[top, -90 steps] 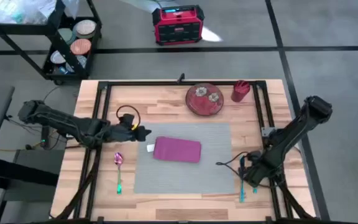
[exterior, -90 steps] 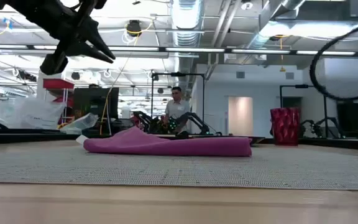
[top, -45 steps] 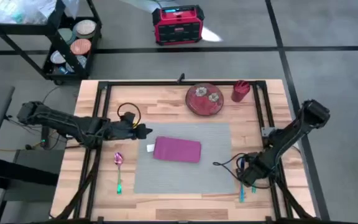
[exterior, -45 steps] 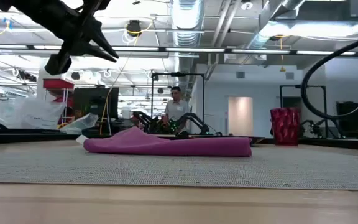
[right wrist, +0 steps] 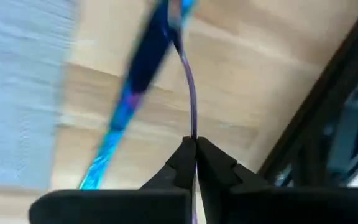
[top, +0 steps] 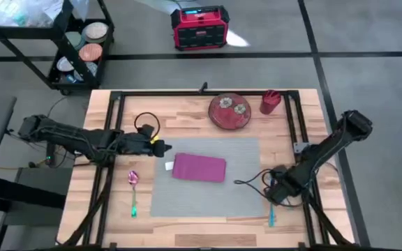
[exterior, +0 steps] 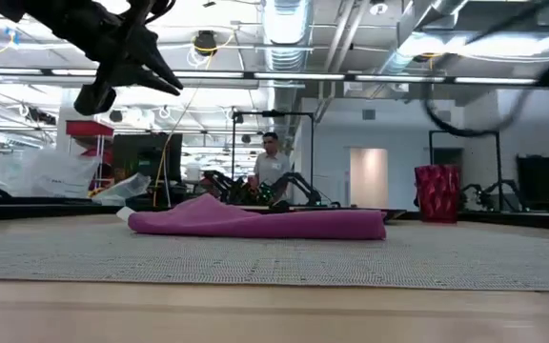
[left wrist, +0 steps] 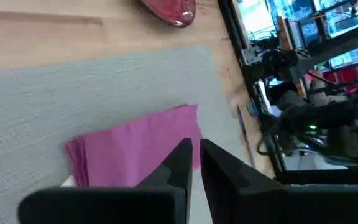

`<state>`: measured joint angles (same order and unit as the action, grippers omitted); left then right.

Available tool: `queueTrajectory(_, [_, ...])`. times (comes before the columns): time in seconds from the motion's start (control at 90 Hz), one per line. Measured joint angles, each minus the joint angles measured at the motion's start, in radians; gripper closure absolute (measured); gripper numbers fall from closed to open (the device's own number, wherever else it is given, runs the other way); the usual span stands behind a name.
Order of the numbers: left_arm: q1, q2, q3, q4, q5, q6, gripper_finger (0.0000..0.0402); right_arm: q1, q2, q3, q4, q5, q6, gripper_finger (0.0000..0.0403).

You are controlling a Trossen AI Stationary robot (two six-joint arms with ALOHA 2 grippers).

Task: Set table place
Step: Put the blue fork on top of the violet table napkin

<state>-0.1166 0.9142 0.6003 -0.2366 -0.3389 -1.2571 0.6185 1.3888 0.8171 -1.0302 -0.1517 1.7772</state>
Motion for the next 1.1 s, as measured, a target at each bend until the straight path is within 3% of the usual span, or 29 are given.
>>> queueTrajectory(0.2, [0.033,0.000,0.000,0.001,0.001,0.030,0.0386,-0.280,0.065,0.139,-0.039,0.111,-0.431,0.0402])
queueTrajectory(0.456, [0.061,0.000,0.000,0.002,0.001,0.061,0.0386,-0.565,0.331,0.430,-0.042,0.139,-1.026,0.0402])
queueTrajectory(0.756, [0.105,0.000,0.000,0.002,0.001,0.099,0.0386,-0.583,0.659,0.861,-0.121,0.183,-1.400,0.0403])
queueTrajectory(0.944, [0.114,0.000,0.000,0.000,0.001,0.104,0.0386,-0.567,0.793,1.046,-0.137,0.181,-1.492,0.0403])
queueTrajectory(1.1, [0.114,0.000,0.000,-0.014,0.001,0.126,0.0386,-0.556,0.870,1.120,-0.138,0.184,-1.538,0.0403])
